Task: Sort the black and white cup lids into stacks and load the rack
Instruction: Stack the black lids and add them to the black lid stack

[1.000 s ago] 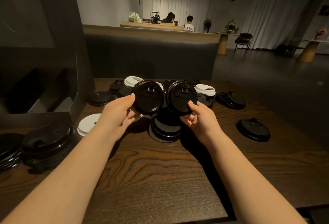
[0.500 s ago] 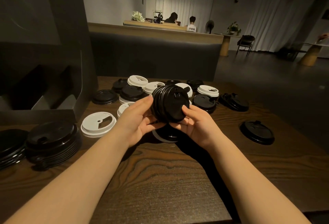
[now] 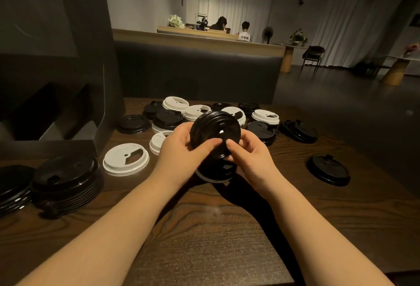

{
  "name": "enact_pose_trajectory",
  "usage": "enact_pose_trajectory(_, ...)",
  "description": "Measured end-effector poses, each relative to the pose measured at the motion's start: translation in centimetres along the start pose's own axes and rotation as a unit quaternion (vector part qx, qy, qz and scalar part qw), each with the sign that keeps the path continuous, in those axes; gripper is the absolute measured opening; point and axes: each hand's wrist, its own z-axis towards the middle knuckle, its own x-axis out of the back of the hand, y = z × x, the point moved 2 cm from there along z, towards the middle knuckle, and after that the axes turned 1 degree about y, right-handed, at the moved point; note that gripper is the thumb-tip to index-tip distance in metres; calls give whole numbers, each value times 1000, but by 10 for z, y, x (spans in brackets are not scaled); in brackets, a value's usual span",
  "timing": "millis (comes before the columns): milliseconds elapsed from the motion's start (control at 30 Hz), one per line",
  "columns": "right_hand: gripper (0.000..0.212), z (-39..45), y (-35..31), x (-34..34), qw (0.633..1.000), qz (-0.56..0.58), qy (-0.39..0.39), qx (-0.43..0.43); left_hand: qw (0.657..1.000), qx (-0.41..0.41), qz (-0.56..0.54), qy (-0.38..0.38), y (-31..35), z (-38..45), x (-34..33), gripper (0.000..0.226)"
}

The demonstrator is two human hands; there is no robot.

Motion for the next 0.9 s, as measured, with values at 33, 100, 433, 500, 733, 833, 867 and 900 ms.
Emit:
enact_pose_trajectory(33,25,-1,-1,0,1000,-23,-1,11,1000,-9,19,10,-2,1,1,29)
enact_pose_trajectory(100,26,-3,-5,0,998,-54,-3,30,999,-24,26,8,-1,2,3,30)
enact_pose_trajectory(433,28,-8,-27,7,992,-72,-35,93,994,-37,52,-92,3,1,6,28)
enact_pose_trajectory(500,24,-7,-24,8,996,-35,-31,78,993,18,-37,-107,5,1,4,28)
enact_pose_trajectory(733,28,-3,-9,1,997,24,-74,-14,983,125,-115,-68,-12,7,-1,26)
enact_pose_trajectory(833,38,-3,-6,-3,995,18,-94,-35,969,155,-185,-58,-11,10,2,24)
enact_pose_trajectory(867,35,-3,-6,-3,997,4,-78,-27,968,155,-186,-61,-10,9,2,26)
enact_pose_trajectory(900,31,-3,-7,-4,998,0,-57,-18,970,153,-180,-65,-11,9,1,30)
